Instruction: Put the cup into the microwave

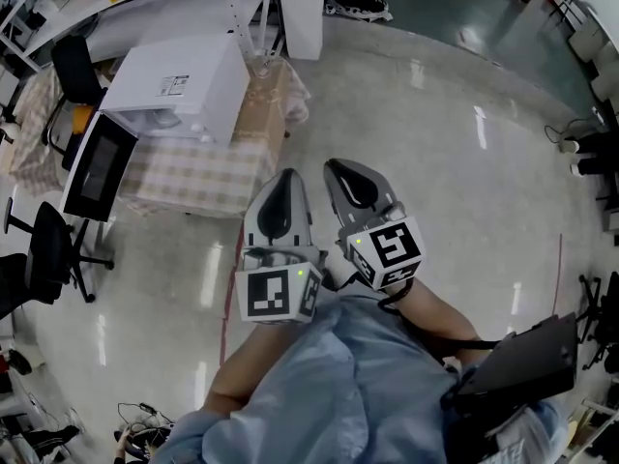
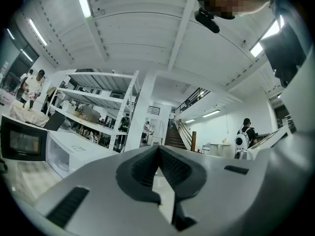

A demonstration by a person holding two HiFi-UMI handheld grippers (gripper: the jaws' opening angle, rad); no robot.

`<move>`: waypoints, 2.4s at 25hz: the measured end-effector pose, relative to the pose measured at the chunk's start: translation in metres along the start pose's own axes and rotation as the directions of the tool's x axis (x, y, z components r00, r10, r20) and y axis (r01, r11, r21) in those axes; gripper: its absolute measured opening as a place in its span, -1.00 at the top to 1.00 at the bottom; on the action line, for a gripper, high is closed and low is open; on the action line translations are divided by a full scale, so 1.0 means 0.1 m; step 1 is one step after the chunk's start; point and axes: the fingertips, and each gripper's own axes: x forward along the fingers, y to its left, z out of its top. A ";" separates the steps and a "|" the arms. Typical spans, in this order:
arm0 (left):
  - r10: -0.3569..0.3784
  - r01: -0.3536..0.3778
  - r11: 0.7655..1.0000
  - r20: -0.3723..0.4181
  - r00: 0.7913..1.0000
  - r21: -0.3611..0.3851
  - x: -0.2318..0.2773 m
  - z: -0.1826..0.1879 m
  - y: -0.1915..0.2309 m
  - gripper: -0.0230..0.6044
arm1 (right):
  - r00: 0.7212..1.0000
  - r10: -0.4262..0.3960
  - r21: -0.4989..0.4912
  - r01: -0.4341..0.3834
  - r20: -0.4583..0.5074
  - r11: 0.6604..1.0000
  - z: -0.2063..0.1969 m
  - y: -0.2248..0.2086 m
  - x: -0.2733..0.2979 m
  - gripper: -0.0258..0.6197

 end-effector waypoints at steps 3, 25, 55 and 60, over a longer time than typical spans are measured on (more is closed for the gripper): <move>-0.015 0.015 1.000 -0.009 1.000 -0.005 0.11 -0.03 0.00 0.90 | 1.000 -0.014 0.005 0.014 -0.004 1.000 0.01 -0.08 0.05 0.89; 0.019 -0.018 1.000 -0.109 0.994 0.007 1.55 -0.49 0.13 0.90 | 0.999 0.008 0.069 -0.005 -0.050 0.998 -0.20 -1.20 0.99 0.89; 0.233 -0.230 0.972 -0.059 0.971 0.052 2.86 -0.45 0.72 0.90 | 0.973 0.226 0.063 -0.224 -0.034 0.973 0.01 -2.01 2.39 0.89; 0.253 -0.250 0.967 -0.072 0.965 0.045 3.13 -0.55 1.05 0.90 | 0.971 0.234 0.075 -0.230 -0.052 0.970 -0.10 -2.09 2.79 0.89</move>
